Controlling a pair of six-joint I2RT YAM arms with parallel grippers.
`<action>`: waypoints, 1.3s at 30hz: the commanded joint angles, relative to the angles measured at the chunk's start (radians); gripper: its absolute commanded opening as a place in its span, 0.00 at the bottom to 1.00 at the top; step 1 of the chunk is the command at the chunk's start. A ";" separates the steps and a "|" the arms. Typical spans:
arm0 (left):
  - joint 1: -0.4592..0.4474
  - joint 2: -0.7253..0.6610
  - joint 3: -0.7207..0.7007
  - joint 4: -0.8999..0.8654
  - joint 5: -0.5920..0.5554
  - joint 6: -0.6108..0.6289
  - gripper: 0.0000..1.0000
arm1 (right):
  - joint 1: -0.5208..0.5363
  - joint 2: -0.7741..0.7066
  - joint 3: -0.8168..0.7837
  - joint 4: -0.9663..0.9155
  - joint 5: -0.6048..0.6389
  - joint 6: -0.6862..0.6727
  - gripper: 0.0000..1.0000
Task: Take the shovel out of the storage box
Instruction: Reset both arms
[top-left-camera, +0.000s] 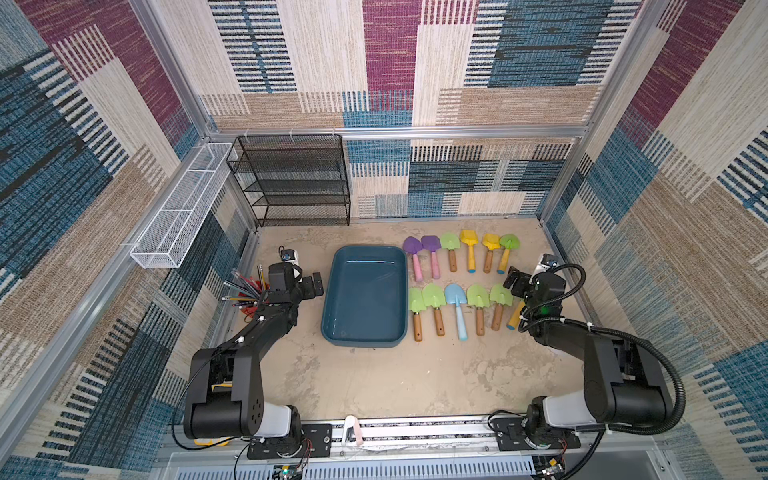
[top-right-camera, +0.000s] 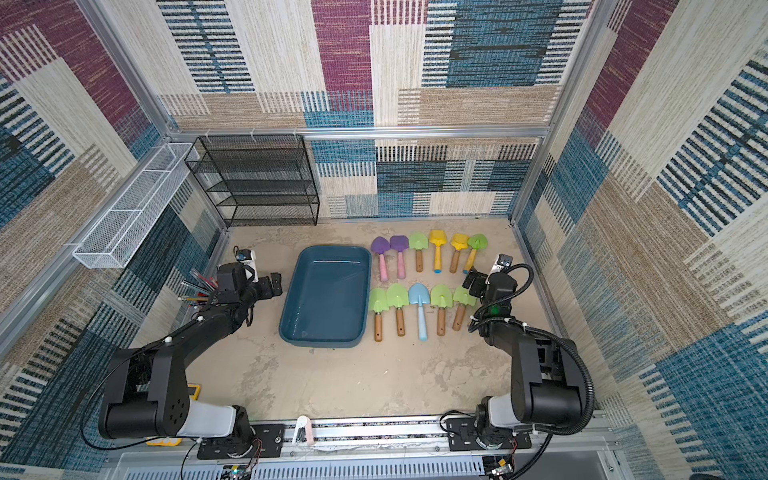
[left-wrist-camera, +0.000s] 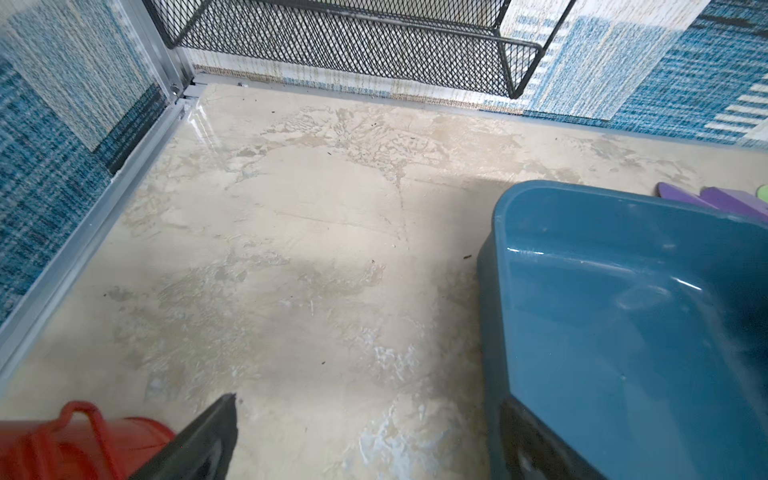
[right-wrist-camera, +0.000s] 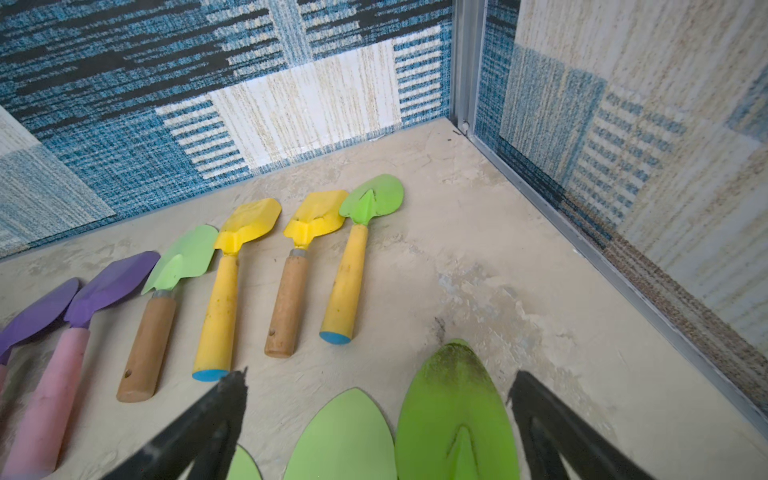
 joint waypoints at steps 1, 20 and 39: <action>0.024 0.013 -0.023 0.072 -0.023 0.045 1.00 | 0.003 -0.011 -0.018 0.104 -0.035 -0.020 1.00; 0.111 0.066 -0.212 0.433 0.249 0.038 1.00 | 0.035 0.035 -0.097 0.305 -0.068 -0.088 0.99; 0.059 0.090 -0.204 0.436 0.261 0.107 1.00 | 0.075 0.055 -0.188 0.482 -0.090 -0.145 0.98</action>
